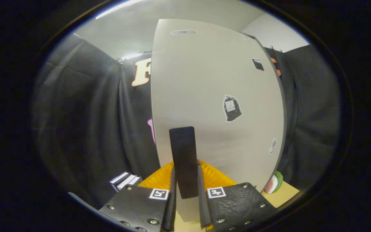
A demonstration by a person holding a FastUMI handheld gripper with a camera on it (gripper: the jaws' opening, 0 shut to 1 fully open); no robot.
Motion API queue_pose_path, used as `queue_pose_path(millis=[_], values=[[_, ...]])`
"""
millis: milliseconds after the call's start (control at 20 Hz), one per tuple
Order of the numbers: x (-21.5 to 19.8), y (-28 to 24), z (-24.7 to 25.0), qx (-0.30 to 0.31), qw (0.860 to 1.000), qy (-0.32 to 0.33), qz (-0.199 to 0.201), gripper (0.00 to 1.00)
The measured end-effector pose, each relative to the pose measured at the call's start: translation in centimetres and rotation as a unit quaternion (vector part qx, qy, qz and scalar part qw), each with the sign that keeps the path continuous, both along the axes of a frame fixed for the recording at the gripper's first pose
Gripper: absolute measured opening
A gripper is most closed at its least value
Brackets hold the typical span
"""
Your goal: Open the shoe cabinet door, grab the shoes and put them into the shoe cabinet, then close the shoe cabinet door.
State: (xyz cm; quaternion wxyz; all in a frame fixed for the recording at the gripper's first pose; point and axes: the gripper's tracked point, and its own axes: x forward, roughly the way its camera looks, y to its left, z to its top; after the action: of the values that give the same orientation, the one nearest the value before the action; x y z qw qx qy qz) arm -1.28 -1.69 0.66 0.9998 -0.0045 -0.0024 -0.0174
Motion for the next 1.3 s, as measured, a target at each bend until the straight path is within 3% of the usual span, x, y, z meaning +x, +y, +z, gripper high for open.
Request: queue_pose_path(millis=[750, 1300], values=[[-7.1, -3.7, 0.5, 0.003, 0.997, 0.019, 0.08, 0.29], [-12.5, -9.2, 1.0, -0.001, 0.998, 0.024, 0.061, 0.29]])
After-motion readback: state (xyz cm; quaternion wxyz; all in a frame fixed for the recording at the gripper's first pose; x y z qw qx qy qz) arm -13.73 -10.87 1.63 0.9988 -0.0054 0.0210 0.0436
